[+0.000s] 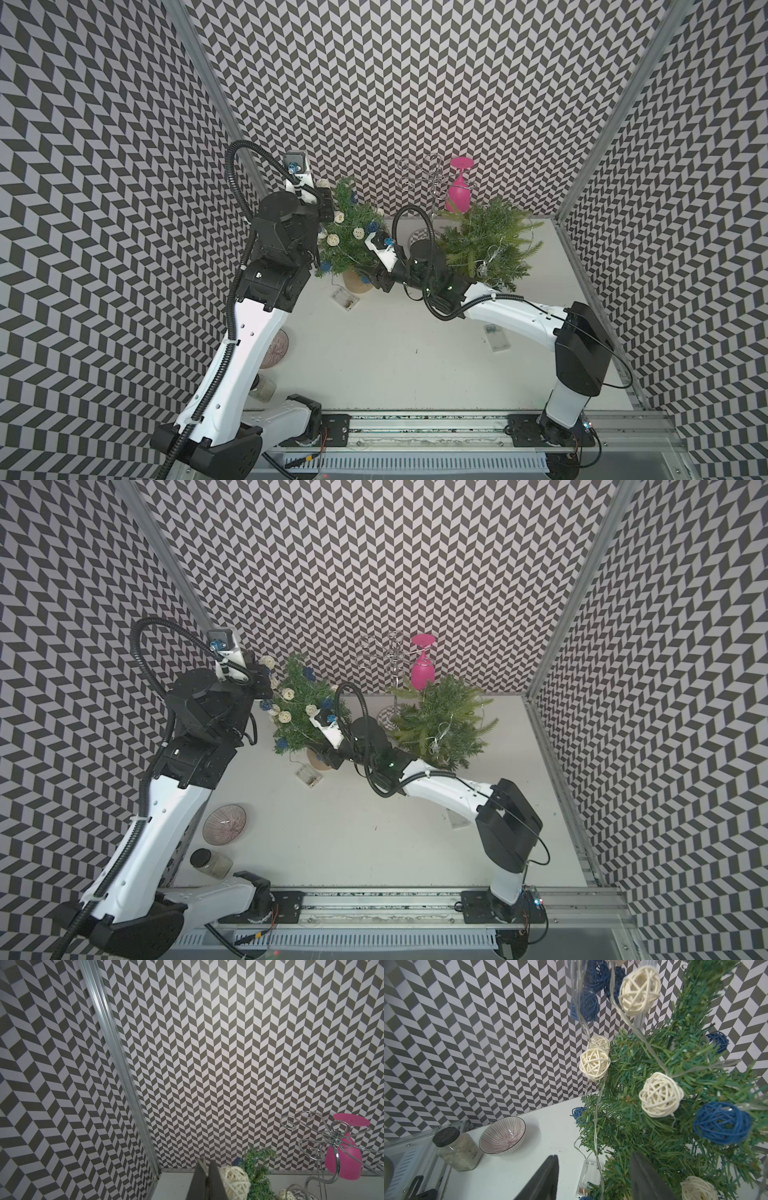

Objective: Wrap string light around the christmas tree
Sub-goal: Wrap the light string around the Christmas tree.

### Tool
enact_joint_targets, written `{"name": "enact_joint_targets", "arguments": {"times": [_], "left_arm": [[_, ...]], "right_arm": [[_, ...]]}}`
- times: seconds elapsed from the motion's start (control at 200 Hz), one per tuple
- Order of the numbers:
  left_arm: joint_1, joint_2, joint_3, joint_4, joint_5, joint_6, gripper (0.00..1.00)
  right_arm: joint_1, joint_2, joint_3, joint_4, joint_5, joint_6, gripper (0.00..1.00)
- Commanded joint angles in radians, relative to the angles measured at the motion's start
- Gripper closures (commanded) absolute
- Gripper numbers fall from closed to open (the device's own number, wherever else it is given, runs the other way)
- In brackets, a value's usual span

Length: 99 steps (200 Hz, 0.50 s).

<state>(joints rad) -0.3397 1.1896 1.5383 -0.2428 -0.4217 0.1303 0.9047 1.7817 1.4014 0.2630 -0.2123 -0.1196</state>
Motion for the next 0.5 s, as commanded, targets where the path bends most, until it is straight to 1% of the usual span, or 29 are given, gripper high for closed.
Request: {"name": "enact_joint_targets", "arguments": {"times": [0.0,0.135,0.245,0.37,0.431,0.491], "left_arm": [[-0.007,0.001,0.029,0.087,-0.009,0.071,1.00],[-0.042,0.002,0.061,0.092,-0.011,0.101,1.00],[-0.084,0.014,0.107,0.078,-0.011,0.177,1.00],[-0.101,0.015,0.066,0.167,-0.012,0.297,1.00],[-0.102,0.021,0.037,0.216,-0.046,0.343,1.00],[-0.100,0.011,-0.017,0.307,-0.073,0.382,1.00]], "right_arm": [[-0.007,-0.009,-0.012,0.063,-0.013,0.006,0.44],[-0.010,0.003,-0.007,0.054,-0.006,-0.001,0.45],[-0.010,0.003,-0.010,0.054,-0.007,-0.006,0.45],[-0.010,0.006,-0.010,0.056,-0.010,-0.006,0.45],[-0.011,0.006,-0.010,0.056,-0.015,-0.005,0.45],[-0.010,0.004,-0.013,0.056,-0.019,-0.008,0.45]]}}
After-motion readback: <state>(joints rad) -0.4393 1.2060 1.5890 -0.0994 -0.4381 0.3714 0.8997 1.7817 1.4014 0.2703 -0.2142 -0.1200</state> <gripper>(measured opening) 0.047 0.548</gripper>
